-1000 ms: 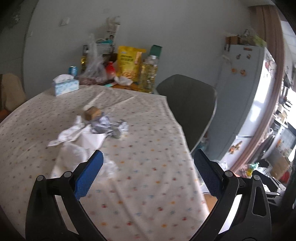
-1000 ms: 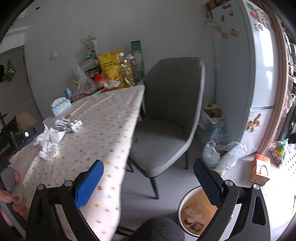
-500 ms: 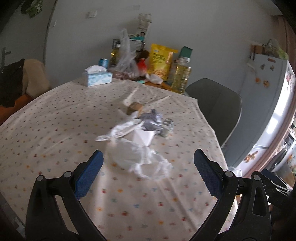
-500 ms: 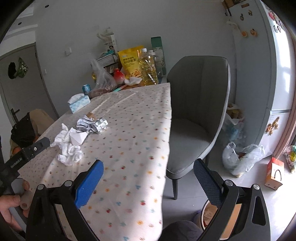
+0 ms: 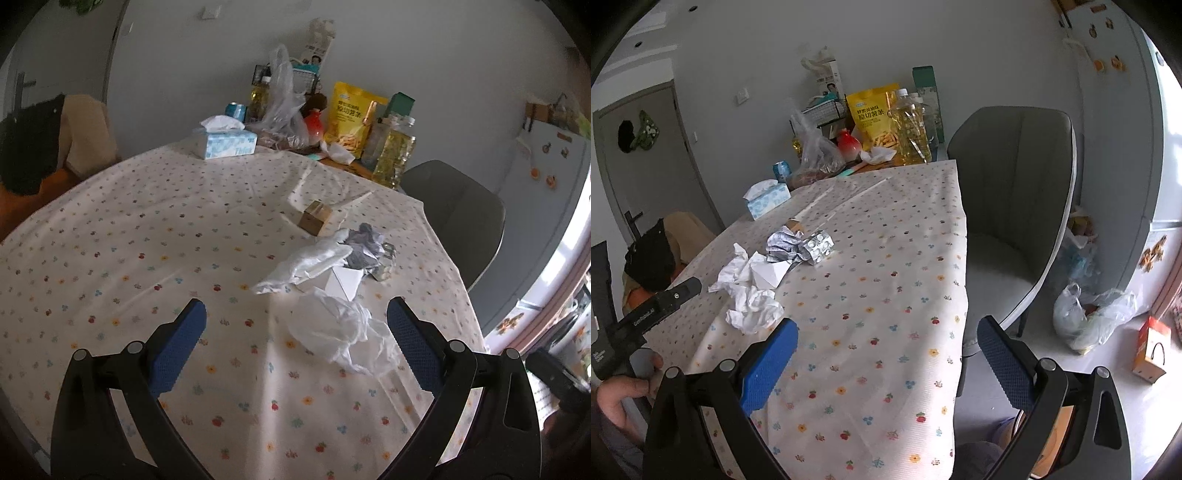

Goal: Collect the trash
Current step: 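Reach the left tool to the white tissue and close on it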

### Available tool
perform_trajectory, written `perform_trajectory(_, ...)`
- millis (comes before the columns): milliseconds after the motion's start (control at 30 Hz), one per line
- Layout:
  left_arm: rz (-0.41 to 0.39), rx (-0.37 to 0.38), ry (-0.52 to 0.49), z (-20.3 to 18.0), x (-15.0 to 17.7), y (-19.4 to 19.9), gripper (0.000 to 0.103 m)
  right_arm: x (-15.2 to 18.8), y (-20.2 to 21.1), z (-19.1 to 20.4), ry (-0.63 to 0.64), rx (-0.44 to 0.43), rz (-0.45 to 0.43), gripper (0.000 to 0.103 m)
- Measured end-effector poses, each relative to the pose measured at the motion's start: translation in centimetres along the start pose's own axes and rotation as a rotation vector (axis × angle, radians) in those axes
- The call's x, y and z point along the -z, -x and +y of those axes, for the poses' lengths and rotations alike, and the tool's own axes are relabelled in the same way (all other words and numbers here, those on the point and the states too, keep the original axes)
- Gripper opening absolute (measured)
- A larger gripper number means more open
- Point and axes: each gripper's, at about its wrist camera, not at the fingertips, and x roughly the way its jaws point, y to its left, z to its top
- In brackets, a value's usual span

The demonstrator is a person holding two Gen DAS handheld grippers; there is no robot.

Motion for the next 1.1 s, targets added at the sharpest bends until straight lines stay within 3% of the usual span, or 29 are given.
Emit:
perform_trajectory(300,0.021,-0.016,0.018,0.8,-1.7,-2.9,0.095,-0.2,-0.5,-0.3,-0.012,-0.004,0.016,0.095)
perform_trajectory(433,0.063,-0.017,-0.01,0.1,-1.9,-4.9,0.081,-0.7,-1.1,-0.3,-0.021,-0.003,0.036,0.095)
perform_trajectory(467,0.072,-0.018,-0.011,0.1,-2.0,-5.4,0.072,-0.9,-1.3,-0.1,-0.02,-0.007,0.041,0.095)
perform_trajectory(533,0.093,-0.028,-0.02,0.0,-2.0,-6.1,0.043,-1.3,-1.6,0.2,-0.017,-0.014,0.045,0.095)
perform_trajectory(567,0.107,-0.036,-0.019,0.1,-1.9,-6.2,0.017,-1.5,-1.7,0.5,-0.015,-0.021,0.046,0.095)
perform_trajectory(633,0.117,-0.066,0.004,0.5,-1.7,-6.1,0.005,-1.8,-1.9,1.0,-0.008,-0.032,0.048,0.095)
perform_trajectory(833,0.088,-0.076,0.027,1.5,-1.1,-4.0,0.003,-2.3,-2.9,3.5,0.042,-0.087,0.067,0.094)
perform_trajectory(1100,0.047,-0.076,0.063,3.3,-1.3,-1.2,0.003,-2.1,-6.3,7.7,0.106,-0.161,0.167,0.075)
